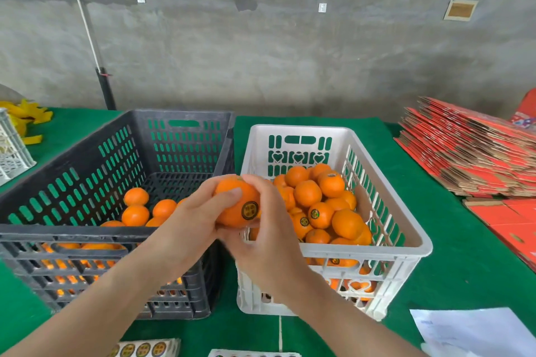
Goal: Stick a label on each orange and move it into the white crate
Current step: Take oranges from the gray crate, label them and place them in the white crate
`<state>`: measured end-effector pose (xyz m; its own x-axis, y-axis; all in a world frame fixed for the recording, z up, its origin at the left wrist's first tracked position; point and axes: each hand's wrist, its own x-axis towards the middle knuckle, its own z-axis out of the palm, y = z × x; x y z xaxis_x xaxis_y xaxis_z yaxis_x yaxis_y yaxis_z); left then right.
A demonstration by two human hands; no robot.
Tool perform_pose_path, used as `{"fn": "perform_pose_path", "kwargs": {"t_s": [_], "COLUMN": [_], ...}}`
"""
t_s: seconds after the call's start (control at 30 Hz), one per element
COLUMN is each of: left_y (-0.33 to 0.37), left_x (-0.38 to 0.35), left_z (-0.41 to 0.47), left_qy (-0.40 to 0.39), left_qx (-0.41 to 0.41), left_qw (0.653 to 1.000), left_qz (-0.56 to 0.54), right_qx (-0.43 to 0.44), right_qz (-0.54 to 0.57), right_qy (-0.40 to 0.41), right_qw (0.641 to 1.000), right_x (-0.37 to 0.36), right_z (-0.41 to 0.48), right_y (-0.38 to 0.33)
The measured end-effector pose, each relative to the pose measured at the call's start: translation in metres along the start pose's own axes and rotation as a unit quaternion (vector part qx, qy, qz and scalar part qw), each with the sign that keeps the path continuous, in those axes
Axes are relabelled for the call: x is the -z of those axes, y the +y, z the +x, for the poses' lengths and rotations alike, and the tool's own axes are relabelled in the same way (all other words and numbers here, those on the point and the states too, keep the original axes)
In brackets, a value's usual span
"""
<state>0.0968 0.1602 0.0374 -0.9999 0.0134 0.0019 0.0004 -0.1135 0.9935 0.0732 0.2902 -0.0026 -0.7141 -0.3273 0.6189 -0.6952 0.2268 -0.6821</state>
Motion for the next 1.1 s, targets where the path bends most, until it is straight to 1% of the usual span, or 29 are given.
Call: {"fn": "perform_pose_path", "kwargs": {"t_s": [0.03, 0.07, 0.1, 0.13, 0.17, 0.2, 0.23, 0.27, 0.3, 0.33, 0.4, 0.47, 0.57, 0.63, 0.73, 0.83, 1.0, 1.03, 1.07, 1.1], "left_y": [0.003, 0.006, 0.007, 0.006, 0.002, -0.003, -0.010, -0.019, -0.027, -0.032, -0.035, -0.035, -0.033, -0.031, -0.029, -0.030, -0.031, -0.031, -0.031, -0.031], "left_x": [0.002, 0.008, 0.017, 0.028, 0.040, 0.052, 0.062, 0.070, 0.073, 0.074, 0.073, 0.073, 0.067, 0.064, 0.063, 0.066, 0.069, 0.068, 0.067, 0.066], "left_z": [0.005, 0.013, 0.024, 0.037, 0.049, 0.059, 0.067, 0.072, 0.075, 0.075, 0.077, 0.076, 0.076, 0.076, 0.076, 0.073, 0.069, 0.069, 0.068, 0.067], "left_qy": [-0.002, 0.004, 0.029, 0.076, 0.123, 0.153, 0.162, 0.154, 0.141, 0.134, 0.148, 0.162, 0.166, 0.163, 0.155, 0.150, 0.132, 0.133, 0.134, 0.136], "left_qx": [-0.023, -0.058, -0.099, -0.129, -0.127, -0.097, -0.051, -0.005, 0.028, 0.040, 0.022, 0.006, -0.001, 0.001, 0.006, 0.017, -0.006, -0.018, -0.032, -0.043], "left_qw": [0.997, 0.986, 0.966, 0.935, 0.901, 0.867, 0.835, 0.809, 0.790, 0.779, 0.772, 0.765, 0.763, 0.760, 0.759, 0.763, 0.775, 0.776, 0.776, 0.776], "left_qz": [0.074, 0.156, 0.236, 0.320, 0.397, 0.464, 0.524, 0.568, 0.596, 0.612, 0.618, 0.623, 0.625, 0.629, 0.632, 0.628, 0.618, 0.617, 0.615, 0.614], "right_qx": [-0.005, -0.015, -0.029, -0.046, -0.066, -0.091, -0.119, -0.147, -0.176, -0.205, -0.256, -0.297, -0.331, -0.343, -0.371, -0.375, -0.387, -0.378, -0.356, -0.318], "right_qz": [0.015, 0.026, 0.029, 0.023, 0.012, -0.008, -0.034, -0.063, -0.095, -0.130, -0.203, -0.254, -0.321, -0.334, -0.314, -0.305, -0.346, -0.353, -0.357, -0.352], "right_qy": [0.012, 0.019, 0.023, 0.029, 0.039, 0.051, 0.057, 0.053, 0.041, 0.023, -0.019, -0.044, -0.089, -0.124, -0.128, -0.155, -0.155, -0.148, -0.139, -0.127], "right_qw": [1.000, 0.999, 0.999, 0.998, 0.997, 0.994, 0.991, 0.986, 0.979, 0.970, 0.945, 0.919, 0.883, 0.869, 0.865, 0.861, 0.841, 0.843, 0.853, 0.871], "right_x": [0.002, 0.004, 0.006, 0.007, 0.008, 0.010, 0.012, 0.015, 0.018, 0.020, 0.021, 0.019, 0.018, 0.017, 0.014, 0.010, 0.007, 0.007, 0.007, 0.004], "right_z": [0.006, 0.014, 0.024, 0.036, 0.049, 0.064, 0.081, 0.096, 0.110, 0.121, 0.134, 0.139, 0.136, 0.130, 0.129, 0.131, 0.125, 0.125, 0.126, 0.126], "right_y": [0.006, 0.012, 0.019, 0.027, 0.039, 0.053, 0.068, 0.084, 0.100, 0.117, 0.148, 0.171, 0.198, 0.209, 0.217, 0.215, 0.201, 0.196, 0.189, 0.181]}}
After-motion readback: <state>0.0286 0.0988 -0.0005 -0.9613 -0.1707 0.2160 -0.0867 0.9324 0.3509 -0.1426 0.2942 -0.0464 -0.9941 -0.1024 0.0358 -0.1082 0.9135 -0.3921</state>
